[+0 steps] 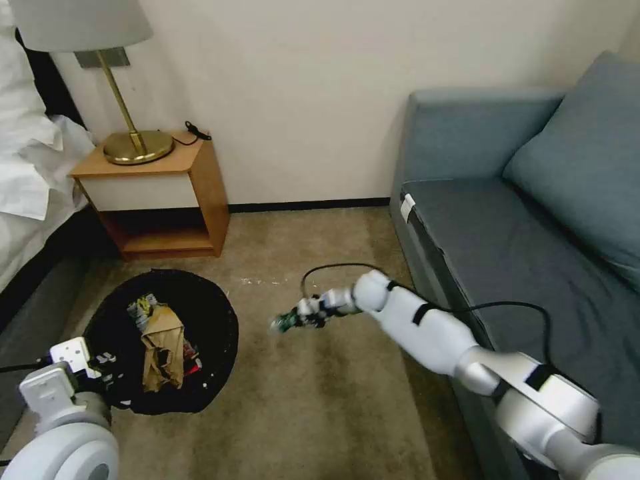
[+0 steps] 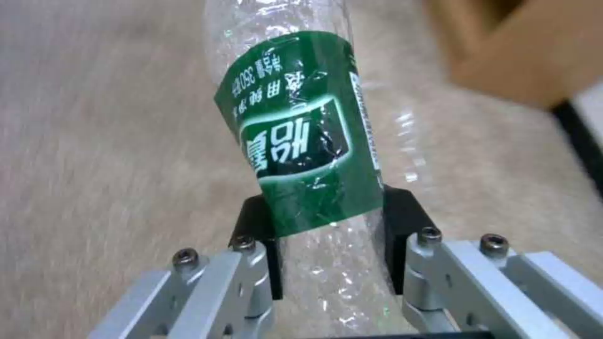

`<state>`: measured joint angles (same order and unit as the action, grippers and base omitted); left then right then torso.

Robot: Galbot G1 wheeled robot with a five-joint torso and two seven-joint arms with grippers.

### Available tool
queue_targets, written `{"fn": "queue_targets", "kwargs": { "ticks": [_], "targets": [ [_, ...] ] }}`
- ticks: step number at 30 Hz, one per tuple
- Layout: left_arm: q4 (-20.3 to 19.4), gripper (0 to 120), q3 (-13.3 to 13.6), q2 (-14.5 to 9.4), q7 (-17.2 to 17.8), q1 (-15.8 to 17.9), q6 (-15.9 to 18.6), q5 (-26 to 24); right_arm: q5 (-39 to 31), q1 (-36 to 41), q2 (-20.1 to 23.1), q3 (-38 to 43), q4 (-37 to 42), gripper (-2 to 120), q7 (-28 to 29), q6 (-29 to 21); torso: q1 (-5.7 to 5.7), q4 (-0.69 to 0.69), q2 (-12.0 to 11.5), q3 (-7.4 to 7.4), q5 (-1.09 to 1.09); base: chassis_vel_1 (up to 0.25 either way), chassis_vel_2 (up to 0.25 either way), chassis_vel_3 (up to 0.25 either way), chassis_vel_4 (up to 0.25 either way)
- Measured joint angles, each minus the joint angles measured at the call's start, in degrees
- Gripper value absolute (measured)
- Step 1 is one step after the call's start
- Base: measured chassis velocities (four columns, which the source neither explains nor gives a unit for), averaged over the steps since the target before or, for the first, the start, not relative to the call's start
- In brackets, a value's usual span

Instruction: Pick up the trash bin, then pick up the garbage on the floor and place it into the trash bin.

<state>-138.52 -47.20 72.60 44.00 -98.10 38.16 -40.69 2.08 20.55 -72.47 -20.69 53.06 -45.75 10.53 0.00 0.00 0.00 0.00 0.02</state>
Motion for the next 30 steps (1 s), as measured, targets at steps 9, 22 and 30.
{"fn": "queue_targets", "kwargs": {
  "ticks": [9,22,30],
  "targets": [
    [0.1,1,0.5,0.1,0.0,0.1,-0.1,0.4,-27.3,5.9,7.7,3.5,19.0,28,6.8,-6.5,0.0,-0.01,0.0,-0.01,0.0,0.0,0.0,0.0,0.0],
    [0.3,1,1.0,0.2,0.0,0.5,-0.1,0.8,-53.2,5.1,7.0,-7.2,43.7,28,23.8,-8.6,0.0,0.01,0.0,-0.01,-0.03,0.0,0.0,0.0,0.0],
    [0.8,1,1.1,0.1,-0.1,0.8,-0.1,1.1,-51.1,-0.7,-0.5,-16.1,39.0,28,25.3,-8.2,0.0,0.01,0.0,0.0,-0.04,0.0,0.0,0.0,0.0]
  ]
}}
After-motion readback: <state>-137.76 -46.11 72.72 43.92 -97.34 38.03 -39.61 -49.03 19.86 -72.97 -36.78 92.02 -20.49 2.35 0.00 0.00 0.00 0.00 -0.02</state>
